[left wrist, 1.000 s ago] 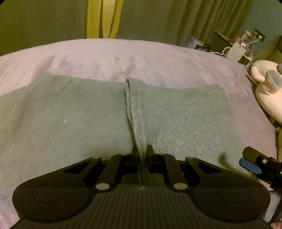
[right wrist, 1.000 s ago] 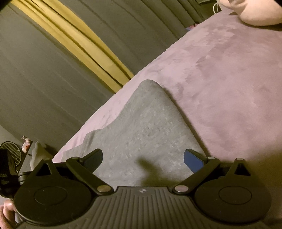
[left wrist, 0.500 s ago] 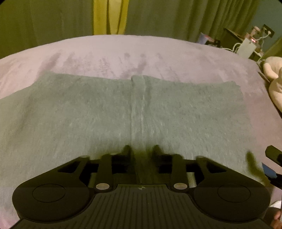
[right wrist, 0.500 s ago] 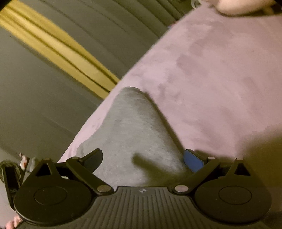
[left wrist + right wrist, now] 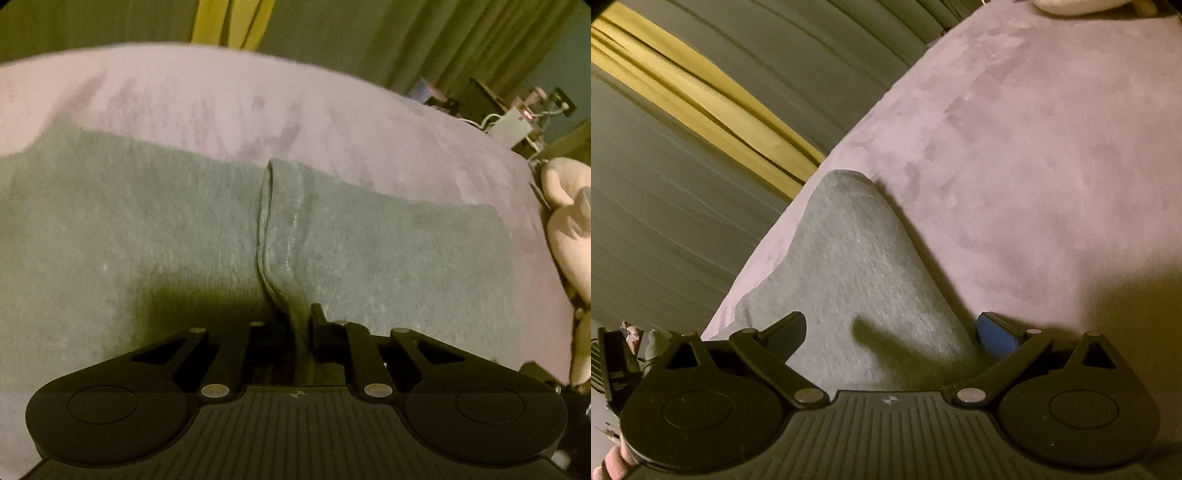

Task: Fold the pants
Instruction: 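Hold the fold crease with the left gripper, then grasp the folded edge of the grey sweatpants with the left gripper and lift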

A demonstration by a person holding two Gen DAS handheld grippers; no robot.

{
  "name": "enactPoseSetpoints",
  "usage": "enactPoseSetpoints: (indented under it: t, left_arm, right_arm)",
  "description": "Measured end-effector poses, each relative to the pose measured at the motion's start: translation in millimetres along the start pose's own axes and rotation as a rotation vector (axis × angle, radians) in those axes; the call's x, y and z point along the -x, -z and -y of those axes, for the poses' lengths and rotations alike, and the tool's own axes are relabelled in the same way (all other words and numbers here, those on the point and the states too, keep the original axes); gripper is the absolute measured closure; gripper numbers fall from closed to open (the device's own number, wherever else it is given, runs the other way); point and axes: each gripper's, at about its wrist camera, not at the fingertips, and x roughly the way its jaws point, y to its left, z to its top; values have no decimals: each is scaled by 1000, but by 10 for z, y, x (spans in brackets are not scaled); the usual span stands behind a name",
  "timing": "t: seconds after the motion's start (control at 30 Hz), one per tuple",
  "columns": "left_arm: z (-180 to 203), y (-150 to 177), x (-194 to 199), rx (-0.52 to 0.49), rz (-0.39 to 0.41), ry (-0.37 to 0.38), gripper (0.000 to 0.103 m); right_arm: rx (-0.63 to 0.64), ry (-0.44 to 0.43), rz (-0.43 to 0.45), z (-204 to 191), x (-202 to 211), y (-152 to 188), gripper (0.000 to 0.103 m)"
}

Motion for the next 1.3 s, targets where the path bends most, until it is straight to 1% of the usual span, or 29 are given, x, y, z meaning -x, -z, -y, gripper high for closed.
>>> enactPoseSetpoints:
  t: [0.2,0.23,0.3,0.33,0.37,0.4,0.43,0.47,0.5,0.53,0.57,0.6,0.63,0.7,0.77,0.8,0.83,0.9,0.97,1.0,1.03,1.07,1.1,1.13,1.17,1.2,1.27,1.3]
  left_arm:
    - [-13,-28,241,-70,44,-61,89]
    - [-32,-35,280,-72,53,-69,90]
    - [-134,-77,365,-45,59,-60,90]
    - [-183,-86,402,-33,61,-67,91]
    - [-208,-78,436,-32,63,-88,91]
    - [-198,-69,470,-49,70,-106,91]
    - [-176,-42,501,-86,75,-111,90]
    - [-156,-28,507,-109,64,-106,88]
    - [-148,-27,498,-122,46,-107,85]
    - [-166,-27,492,-123,45,-115,81]
    - [-196,-39,493,-113,63,-127,76]
    - [-249,-54,498,-96,84,-128,64]
    - [-314,-95,488,-70,93,-103,51]
    - [-403,-158,422,-8,83,-44,37]
    - [-418,-214,317,5,76,-8,34]
    - [-394,-246,242,-9,63,4,29]
    - [-375,-268,165,-22,49,12,26]
    - [-325,-311,-25,-40,17,13,26]
    - [-320,-366,-134,-31,24,34,28]
    - [-324,-405,-157,-12,36,71,42]
    - [-318,-424,-177,1,33,102,52]
    - [-301,-454,-205,6,27,128,58]
    - [-269,-476,-234,-10,20,149,67]
    - [-247,-493,-288,-31,7,164,68]
    - [-235,-502,-337,-44,-4,155,67]
    - [-234,-504,-392,-53,-15,147,62]
    - [-268,-538,-460,-37,-29,184,53]
    - [-279,-554,-470,-11,-29,200,52]
  right_arm:
    - [21,-10,18,-43,45,12,4]
    - [28,-13,21,-56,46,13,4]
    - [43,-13,23,-82,43,17,4]
    - [52,-13,19,-92,42,24,4]
    - [57,-10,15,-102,33,28,4]
    - [60,-6,11,-111,10,26,4]
    - [60,-5,5,-110,-8,21,4]
    - [58,-3,2,-109,-18,18,4]
    - [56,-2,0,-107,-25,16,4]
    - [52,-2,-3,-100,-30,14,4]
    - [47,-1,-5,-95,-39,13,4]
    - [41,0,-7,-89,-45,13,4]
    - [37,1,-9,-84,-49,15,4]
    - [31,3,-12,-76,-50,20,4]
    - [27,2,-14,-67,-57,18,4]
    - [23,1,-16,-58,-54,21,4]
    - [16,3,-16,-51,-62,24,4]
    - [10,3,-20,-35,-73,28,4]
    - [8,6,-23,-28,-91,30,4]
    - [10,7,-25,-29,-98,31,4]
    - [13,8,-25,-28,-103,31,4]
    - [15,10,-25,-29,-110,31,4]
    - [17,11,-24,-31,-114,28,4]
    - [19,12,-24,-33,-120,28,4]
    - [21,13,-23,-31,-117,31,4]
    - [24,13,-22,-32,-119,33,4]
    - [29,15,-21,-37,-120,41,4]
    - [31,14,-20,-38,-118,45,4]
